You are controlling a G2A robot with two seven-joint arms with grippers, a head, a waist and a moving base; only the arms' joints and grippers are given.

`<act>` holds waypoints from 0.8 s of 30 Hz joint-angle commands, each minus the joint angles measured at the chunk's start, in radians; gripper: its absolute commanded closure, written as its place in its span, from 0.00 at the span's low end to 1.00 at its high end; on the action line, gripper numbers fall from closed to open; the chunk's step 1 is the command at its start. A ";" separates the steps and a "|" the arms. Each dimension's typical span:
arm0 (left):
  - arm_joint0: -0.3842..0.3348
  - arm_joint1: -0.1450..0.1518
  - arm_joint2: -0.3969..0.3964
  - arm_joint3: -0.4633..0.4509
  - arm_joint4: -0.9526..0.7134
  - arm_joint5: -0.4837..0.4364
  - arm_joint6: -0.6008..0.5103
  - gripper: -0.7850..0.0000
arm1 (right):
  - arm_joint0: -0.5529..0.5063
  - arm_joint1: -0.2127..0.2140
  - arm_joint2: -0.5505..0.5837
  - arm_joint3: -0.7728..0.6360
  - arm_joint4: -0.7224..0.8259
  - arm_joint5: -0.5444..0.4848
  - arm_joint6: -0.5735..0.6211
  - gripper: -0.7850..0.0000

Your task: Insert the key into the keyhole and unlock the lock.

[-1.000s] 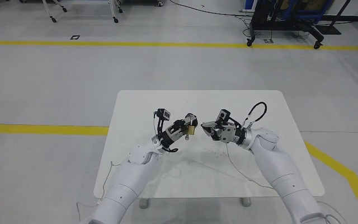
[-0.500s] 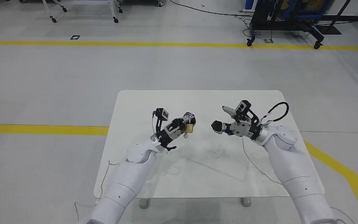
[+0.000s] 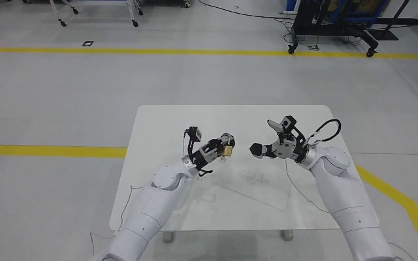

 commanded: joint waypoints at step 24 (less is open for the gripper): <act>-0.073 -0.048 0.182 0.080 0.514 0.407 0.348 0.00 | 0.000 0.000 0.000 0.000 0.000 0.000 0.000 0.00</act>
